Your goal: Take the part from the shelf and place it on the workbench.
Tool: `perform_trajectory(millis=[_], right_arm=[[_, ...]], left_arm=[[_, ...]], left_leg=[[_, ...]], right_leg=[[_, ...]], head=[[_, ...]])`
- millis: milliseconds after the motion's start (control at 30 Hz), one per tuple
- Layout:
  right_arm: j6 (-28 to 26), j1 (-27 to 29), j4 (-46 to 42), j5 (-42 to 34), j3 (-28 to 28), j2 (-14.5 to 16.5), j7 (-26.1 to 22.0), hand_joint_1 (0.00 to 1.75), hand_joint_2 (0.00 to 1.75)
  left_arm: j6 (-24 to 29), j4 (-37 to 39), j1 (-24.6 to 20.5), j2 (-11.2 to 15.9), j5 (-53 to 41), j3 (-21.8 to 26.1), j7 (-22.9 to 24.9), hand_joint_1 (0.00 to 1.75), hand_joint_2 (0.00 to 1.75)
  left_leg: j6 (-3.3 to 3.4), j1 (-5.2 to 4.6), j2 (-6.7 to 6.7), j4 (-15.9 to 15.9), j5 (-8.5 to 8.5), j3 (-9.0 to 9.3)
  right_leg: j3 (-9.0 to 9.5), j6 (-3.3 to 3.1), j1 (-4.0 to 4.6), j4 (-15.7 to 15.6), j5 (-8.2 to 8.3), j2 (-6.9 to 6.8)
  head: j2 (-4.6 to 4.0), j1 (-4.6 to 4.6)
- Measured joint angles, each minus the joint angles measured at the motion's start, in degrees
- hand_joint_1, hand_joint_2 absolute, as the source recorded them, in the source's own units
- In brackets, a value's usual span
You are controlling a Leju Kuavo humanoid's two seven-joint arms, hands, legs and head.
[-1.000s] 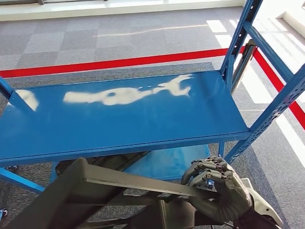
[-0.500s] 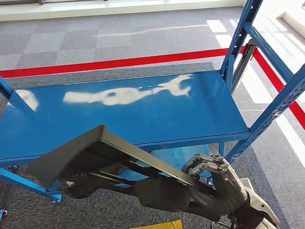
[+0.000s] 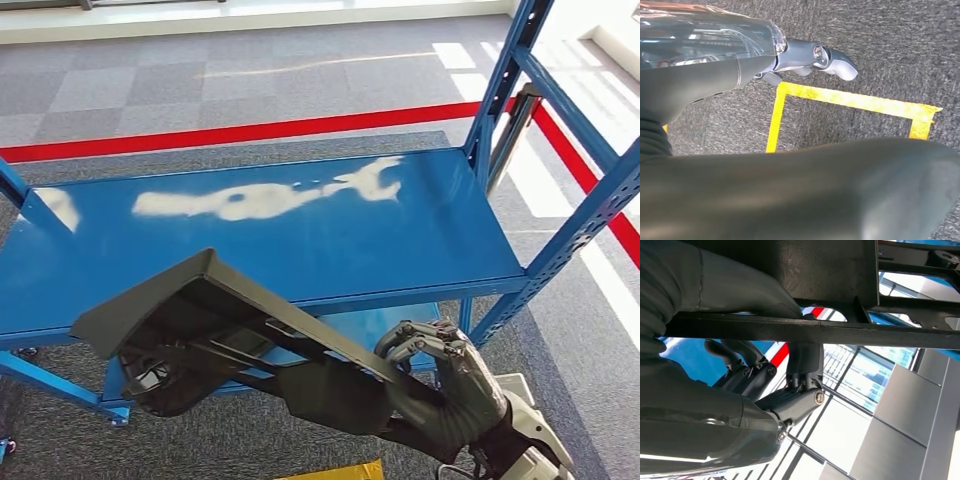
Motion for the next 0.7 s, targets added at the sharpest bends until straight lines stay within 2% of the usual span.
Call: perform_trajectory(millis=[67, 100, 133, 167, 233, 267, 300, 333, 400, 433, 467, 500, 600, 633, 700], right_arm=[[0.02, 0.02, 0.06, -0.62, 0.04, 0.40, -0.25, 1.75, 1.75], [0.04, 0.05, 0.10, -0.94, 0.05, 0.54, -0.42, 1.75, 1.75], [0.09, 0.08, 0.13, -1.29, 0.05, 0.63, -0.60, 1.75, 1.75], [0.15, 0.18, 0.16, -1.64, 0.05, 0.67, -0.77, 1.75, 1.75], [0.25, 0.66, 0.21, -2.24, 0.03, 0.72, -0.95, 1.75, 1.75], [0.27, 1.03, 0.24, -2.43, 0.02, 0.73, -0.96, 1.75, 1.75], [0.28, 1.39, 0.25, -2.54, 0.01, 0.75, -0.97, 1.75, 1.75], [0.28, 1.69, 0.26, -2.62, 0.00, 0.76, -0.98, 1.75, 1.75], [0.28, 2.05, 0.26, -2.74, -0.03, 0.78, -1.02, 1.75, 1.75], [0.29, 2.19, 0.25, -2.80, -0.05, 0.80, -1.04, 1.75, 1.75], [0.35, 2.36, 0.22, -2.90, -0.10, 0.82, -1.08, 1.75, 1.75], [0.49, 2.48, 0.19, -3.00, -0.15, 0.86, -1.13, 1.75, 1.75], [1.32, 2.43, 0.13, -3.48, -0.31, 1.06, -1.43, 1.75, 1.75], [1.74, 2.19, 0.14, -3.80, -0.32, 1.18, -1.60, 1.75, 1.75], [2.71, 1.27, 0.32, -4.65, -0.32, 1.56, -1.85, 1.75, 1.75]], left_arm=[[0.02, 0.00, -0.01, 0.00, -0.16, -0.02, 0.43, 0.00, 1.75], [0.03, 0.00, -0.04, -0.01, -0.24, -0.03, 0.57, 0.00, 1.75], [0.06, 0.00, -0.07, -0.01, -0.33, -0.05, 0.75, 0.00, 1.75], [0.08, 0.00, -0.09, -0.02, -0.45, -0.08, 1.00, 0.00, 1.75], [0.10, 0.00, 0.04, -0.03, -0.78, -0.15, 1.56, 0.00, 1.75], [0.09, 0.00, 0.16, -0.04, -0.92, -0.18, 1.82, 0.00, 1.75], [0.09, 0.00, 0.26, -0.04, -1.00, -0.20, 1.97, 0.00, 1.75], [0.10, 0.00, 0.31, -0.04, -1.01, -0.21, 2.10, 0.00, 1.75], [0.15, 0.00, 0.32, -0.05, -1.04, -0.25, 2.45, 0.00, 1.75], [0.23, 0.00, 0.32, -0.05, -1.07, -0.31, 2.72, 0.00, 1.75], [0.36, 0.00, 0.34, -0.05, -1.10, -0.39, 2.99, 0.00, 1.75], [0.49, 0.00, 0.35, -0.04, -1.12, -0.48, 3.20, 0.00, 1.75], [0.73, 0.00, 0.36, 0.01, -0.98, -0.60, 3.34, 0.00, 1.75], [0.79, 0.00, 0.33, 0.04, -0.86, -0.60, 3.27, 0.00, 1.75], [0.93, 0.00, 0.20, 0.10, -0.43, -0.60, 2.95, 0.00, 1.75]], left_leg=[[0.55, 0.03, 0.03, -0.34, 0.48, 0.10], [0.87, 0.18, 0.11, -0.79, 0.93, 0.23], [1.24, 0.37, 0.20, -1.28, 1.39, 0.30], [1.46, 0.57, 0.30, -1.70, 1.72, 0.33], [1.66, 0.66, 0.43, -1.73, 1.93, 0.08], [1.66, 0.68, 0.47, -1.59, 1.93, -0.06], [1.65, 0.72, 0.51, -1.42, 1.93, -0.17], [1.60, 0.79, 0.52, -1.23, 1.90, -0.26], [1.19, 1.01, 0.49, -0.74, 1.67, -0.37], [0.78, 1.03, 0.44, -0.36, 1.49, -0.56], [0.33, 0.99, 0.39, 0.00, 1.38, -0.74], [-0.11, 0.91, 0.36, 0.28, 1.36, -0.96], [-1.09, 0.96, 0.32, 0.71, 1.21, -1.42], [-1.42, 1.04, 0.32, 1.52, 0.18, -1.79], [-2.01, 1.15, 0.33, 6.30, -3.96, -3.52]], right_leg=[[0.17, 0.59, -0.05, -0.28, 0.25, 0.05], [0.22, 0.83, -0.03, -0.28, 0.03, 0.07], [-0.04, 0.96, 0.02, 0.45, -0.87, 0.10], [-0.74, 0.96, 0.06, 2.28, -2.47, 0.10], [-3.31, 0.90, 0.05, 9.05, -6.49, 0.09], [-4.46, 0.99, 0.02, 12.30, -7.70, 0.08], [-4.90, 1.14, -0.02, 14.03, -7.87, 0.08], [-4.30, 1.32, -0.06, 13.51, -6.89, 0.06], [-0.56, 1.71, -0.21, 6.86, -3.51, 0.00], [1.23, 1.66, -0.16, 3.47, -2.29, 0.05], [2.27, 1.48, -0.08, 1.29, -1.68, 0.11], [2.60, 1.15, 0.03, 0.38, -1.69, 0.18], [1.92, -0.04, 0.09, 0.36, -1.41, 0.14], [1.59, -0.49, 0.05, 0.31, -1.15, 0.04], [0.62, -1.42, 0.06, 0.26, -0.52, -0.22]], head=[[0.00, 0.00], [0.00, 0.01], [0.00, 0.01], [0.00, 0.02], [0.00, 0.04], [0.00, 0.04], [0.00, 0.03], [0.00, 0.03], [0.00, 0.04], [0.00, 0.05], [0.00, 0.04], [0.00, 0.03], [0.00, -0.02], [0.00, -0.02], [0.00, -0.02]])
